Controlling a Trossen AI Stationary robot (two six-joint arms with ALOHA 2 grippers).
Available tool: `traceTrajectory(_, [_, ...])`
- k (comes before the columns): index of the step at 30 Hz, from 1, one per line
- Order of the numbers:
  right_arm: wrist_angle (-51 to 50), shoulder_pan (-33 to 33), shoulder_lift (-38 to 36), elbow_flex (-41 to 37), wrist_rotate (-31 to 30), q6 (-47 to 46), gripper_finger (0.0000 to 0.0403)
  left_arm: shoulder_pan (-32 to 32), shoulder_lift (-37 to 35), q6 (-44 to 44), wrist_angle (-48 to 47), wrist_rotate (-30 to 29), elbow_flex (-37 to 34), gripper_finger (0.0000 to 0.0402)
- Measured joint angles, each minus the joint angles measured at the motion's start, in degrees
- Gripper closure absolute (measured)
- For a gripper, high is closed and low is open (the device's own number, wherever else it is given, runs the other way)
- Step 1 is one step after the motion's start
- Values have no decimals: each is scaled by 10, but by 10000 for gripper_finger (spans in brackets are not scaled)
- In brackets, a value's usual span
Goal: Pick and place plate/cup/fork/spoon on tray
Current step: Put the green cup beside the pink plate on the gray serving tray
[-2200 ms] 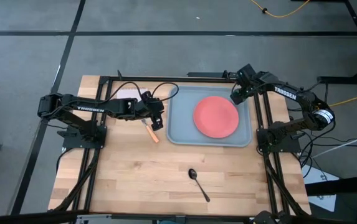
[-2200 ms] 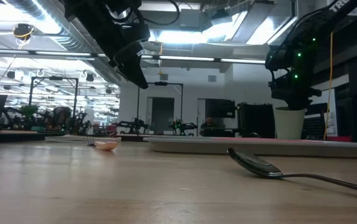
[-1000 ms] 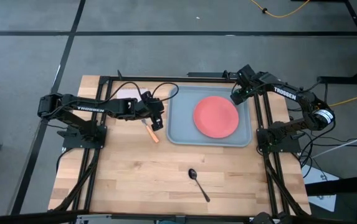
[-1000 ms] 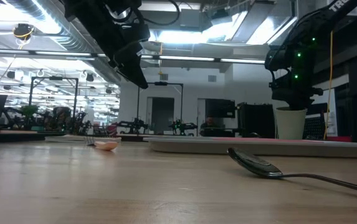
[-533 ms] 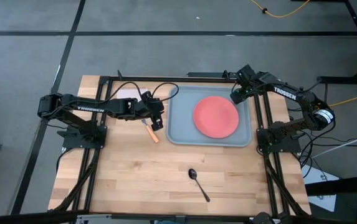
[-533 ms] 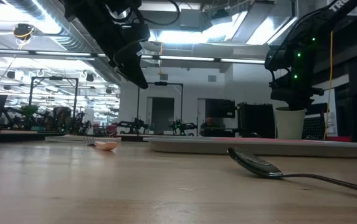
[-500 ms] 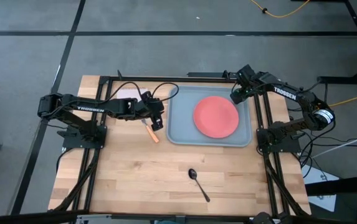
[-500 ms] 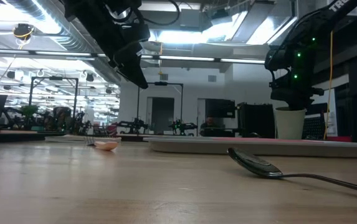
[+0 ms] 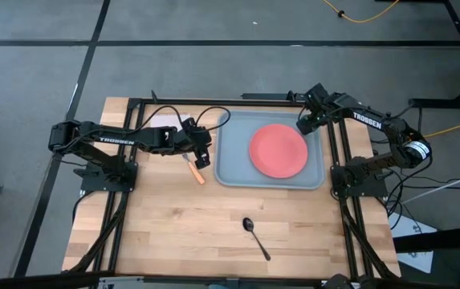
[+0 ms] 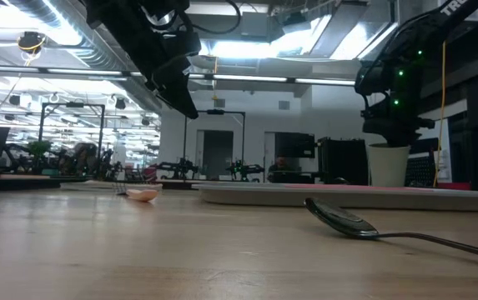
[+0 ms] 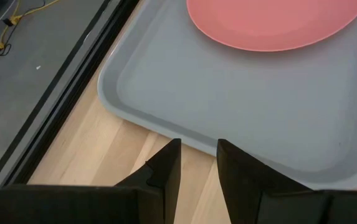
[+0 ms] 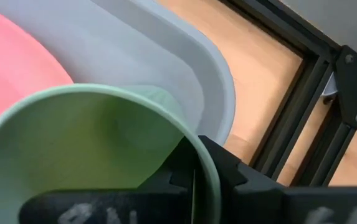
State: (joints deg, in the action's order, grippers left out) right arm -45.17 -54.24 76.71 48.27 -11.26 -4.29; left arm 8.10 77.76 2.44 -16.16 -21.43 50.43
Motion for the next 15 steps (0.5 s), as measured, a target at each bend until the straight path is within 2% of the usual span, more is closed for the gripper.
traceTrajectory(4, [-6, 2, 0, 0, 10, 16, 370, 0, 0, 0, 0, 0, 0, 305])
traceTrajectory(11, [-5, 2, 0, 0, 5, 13, 330, 0, 0, 0, 0, 0, 0, 305])
traceTrajectory(15, [-5, 2, 0, 0, 4, 2, 324, 0, 0, 0, 0, 0, 0, 305])
